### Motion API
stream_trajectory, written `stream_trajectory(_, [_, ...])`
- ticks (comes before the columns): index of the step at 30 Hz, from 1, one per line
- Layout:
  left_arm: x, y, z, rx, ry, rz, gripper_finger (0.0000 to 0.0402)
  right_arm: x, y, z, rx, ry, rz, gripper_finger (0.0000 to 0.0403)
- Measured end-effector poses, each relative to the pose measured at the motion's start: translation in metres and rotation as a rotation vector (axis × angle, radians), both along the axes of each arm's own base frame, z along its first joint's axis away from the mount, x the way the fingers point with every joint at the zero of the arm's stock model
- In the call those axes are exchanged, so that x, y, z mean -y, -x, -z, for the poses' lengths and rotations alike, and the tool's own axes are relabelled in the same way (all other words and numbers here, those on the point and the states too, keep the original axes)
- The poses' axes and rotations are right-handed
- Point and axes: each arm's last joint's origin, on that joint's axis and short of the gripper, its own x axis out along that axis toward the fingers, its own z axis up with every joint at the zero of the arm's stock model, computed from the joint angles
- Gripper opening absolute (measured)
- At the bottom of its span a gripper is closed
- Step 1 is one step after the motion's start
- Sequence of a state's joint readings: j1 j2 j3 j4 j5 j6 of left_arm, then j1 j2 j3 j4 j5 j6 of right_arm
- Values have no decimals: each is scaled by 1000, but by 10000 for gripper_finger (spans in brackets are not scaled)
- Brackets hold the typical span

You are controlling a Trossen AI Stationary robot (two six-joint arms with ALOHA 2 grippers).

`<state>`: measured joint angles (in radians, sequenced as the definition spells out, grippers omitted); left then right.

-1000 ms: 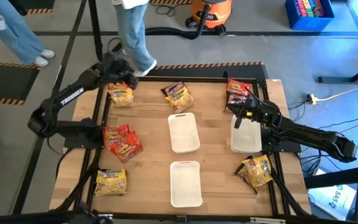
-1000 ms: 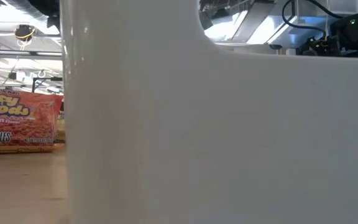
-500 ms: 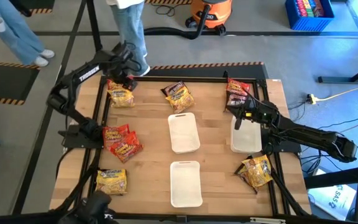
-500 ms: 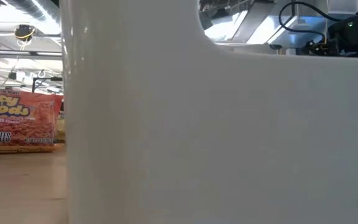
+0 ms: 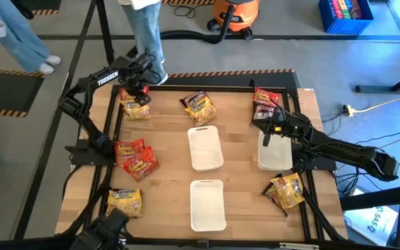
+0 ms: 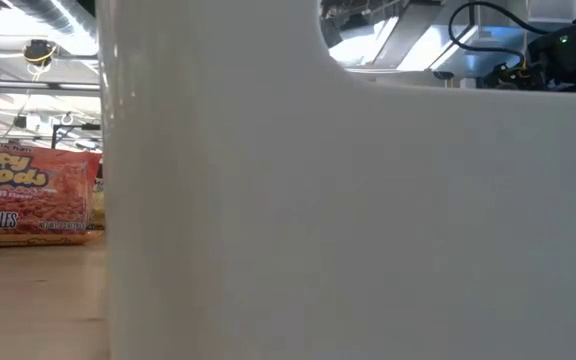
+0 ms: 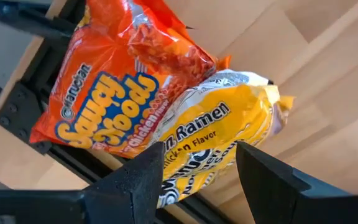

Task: Sort Maruchan noodles
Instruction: Put the top left yellow noodle pack in the top left white bin

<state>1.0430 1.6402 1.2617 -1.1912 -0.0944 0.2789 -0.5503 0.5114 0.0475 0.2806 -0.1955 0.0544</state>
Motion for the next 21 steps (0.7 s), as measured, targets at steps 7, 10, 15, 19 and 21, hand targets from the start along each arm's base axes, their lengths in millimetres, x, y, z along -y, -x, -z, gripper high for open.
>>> stream_trajectory(7, [-2,1,1,-45,-15,96,195,0,0,0,0,0,0,1])
stream_trajectory(10, [-3,2,2,-47,-10,121,195,0,0,0,0,1,-1,1])
stream_trajectory(15, [-1,8,13,-56,15,128,195,0,0,0,-1,3,-1,1])
stream_trajectory(19, [1,9,21,-25,30,126,195,0,0,0,-1,7,-2,1])
stream_trajectory(21, [1,9,26,-22,25,133,195,0,0,0,-1,7,-2,1])
